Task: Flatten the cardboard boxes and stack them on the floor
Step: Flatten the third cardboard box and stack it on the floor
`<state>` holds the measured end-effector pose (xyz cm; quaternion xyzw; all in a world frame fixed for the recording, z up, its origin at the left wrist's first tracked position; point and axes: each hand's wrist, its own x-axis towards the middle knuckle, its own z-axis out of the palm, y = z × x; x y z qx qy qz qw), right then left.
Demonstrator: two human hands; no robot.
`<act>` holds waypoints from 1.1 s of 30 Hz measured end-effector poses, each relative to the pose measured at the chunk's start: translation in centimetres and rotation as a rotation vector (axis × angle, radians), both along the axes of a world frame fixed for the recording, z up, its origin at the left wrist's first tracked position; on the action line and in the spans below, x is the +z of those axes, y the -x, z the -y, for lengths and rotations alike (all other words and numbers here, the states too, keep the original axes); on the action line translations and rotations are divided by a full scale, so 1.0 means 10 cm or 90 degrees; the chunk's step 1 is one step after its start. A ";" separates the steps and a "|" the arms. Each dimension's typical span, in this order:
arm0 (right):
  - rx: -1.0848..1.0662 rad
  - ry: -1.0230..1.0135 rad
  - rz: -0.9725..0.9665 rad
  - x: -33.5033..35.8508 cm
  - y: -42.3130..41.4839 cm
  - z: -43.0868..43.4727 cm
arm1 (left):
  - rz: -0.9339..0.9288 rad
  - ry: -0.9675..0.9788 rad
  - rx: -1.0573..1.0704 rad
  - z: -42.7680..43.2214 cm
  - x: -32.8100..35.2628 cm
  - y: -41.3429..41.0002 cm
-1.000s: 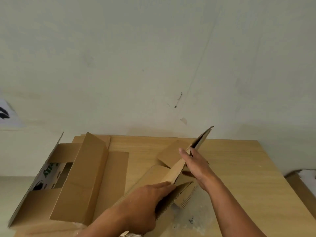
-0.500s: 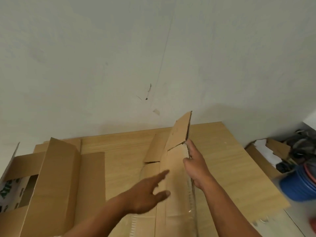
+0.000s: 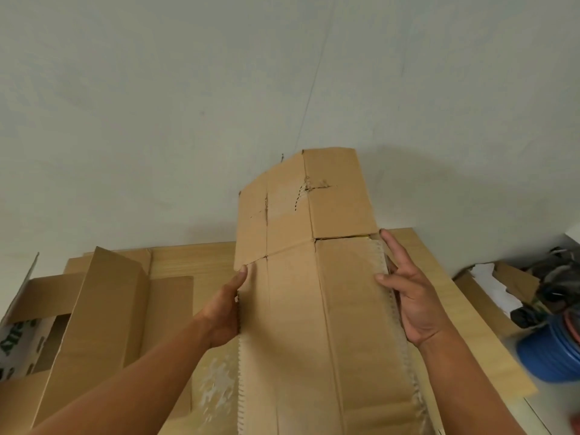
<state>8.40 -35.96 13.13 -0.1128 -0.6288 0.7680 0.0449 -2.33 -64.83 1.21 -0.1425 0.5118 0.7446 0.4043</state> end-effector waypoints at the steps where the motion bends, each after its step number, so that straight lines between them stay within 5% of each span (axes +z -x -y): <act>1: -0.004 0.008 0.008 -0.04 0.02 -0.04 | -0.003 -0.032 0.004 0.01 -0.02 -0.01; 6: -0.017 0.038 0.075 -0.40 0.14 -0.25 | -0.062 -0.041 0.048 0.03 -0.21 -0.02; 12: -0.006 0.042 0.220 -1.11 0.36 -0.44 | -0.037 0.099 0.180 0.13 -0.49 -0.03; 22: 0.108 -0.276 0.338 -2.02 0.80 -0.32 | -0.023 0.353 0.288 -0.17 -1.03 -0.13; 27: 0.143 -0.497 0.369 -2.31 0.89 -0.31 | -0.084 0.492 0.174 -0.22 -1.17 -0.07; 31: 0.172 -0.797 0.300 -2.40 0.93 -0.19 | -0.288 0.851 -0.101 -0.32 -1.19 -0.05; 33: 0.260 -0.874 0.199 -2.41 0.97 -0.07 | -0.409 0.880 -0.263 -0.44 -1.19 0.01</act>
